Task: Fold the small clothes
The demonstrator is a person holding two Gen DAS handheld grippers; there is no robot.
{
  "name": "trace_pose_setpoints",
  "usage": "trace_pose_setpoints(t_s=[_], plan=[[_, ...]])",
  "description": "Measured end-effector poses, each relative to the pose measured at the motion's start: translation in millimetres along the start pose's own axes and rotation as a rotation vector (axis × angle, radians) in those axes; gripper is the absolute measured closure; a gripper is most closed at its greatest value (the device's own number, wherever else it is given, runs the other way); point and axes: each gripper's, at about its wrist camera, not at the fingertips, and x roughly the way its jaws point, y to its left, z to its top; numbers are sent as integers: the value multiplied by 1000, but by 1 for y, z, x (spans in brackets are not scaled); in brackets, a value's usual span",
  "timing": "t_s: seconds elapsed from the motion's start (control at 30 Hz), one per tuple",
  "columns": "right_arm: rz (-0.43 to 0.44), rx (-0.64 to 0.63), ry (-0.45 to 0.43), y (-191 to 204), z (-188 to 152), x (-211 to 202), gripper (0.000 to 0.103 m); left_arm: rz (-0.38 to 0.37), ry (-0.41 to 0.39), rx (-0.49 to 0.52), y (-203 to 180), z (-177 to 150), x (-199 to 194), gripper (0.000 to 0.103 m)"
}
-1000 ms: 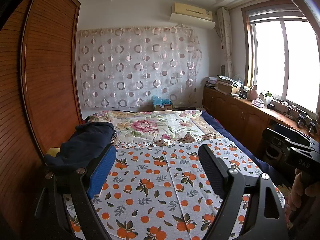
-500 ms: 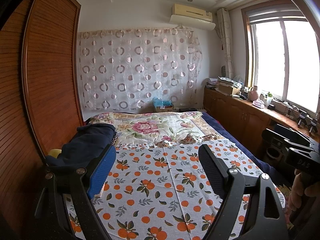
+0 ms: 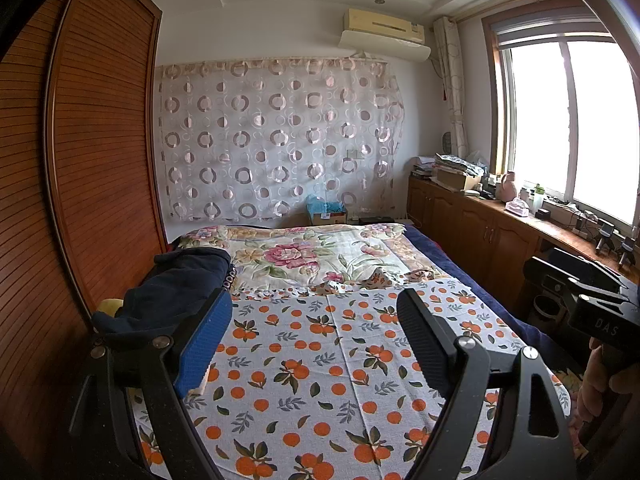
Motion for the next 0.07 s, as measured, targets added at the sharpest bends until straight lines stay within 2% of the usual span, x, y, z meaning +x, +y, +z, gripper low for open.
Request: trace_pose_setpoints(t_s=[0.07], plan=[[2,1,2,0,0,0,27,0,-1,-1,0,0,0,18]])
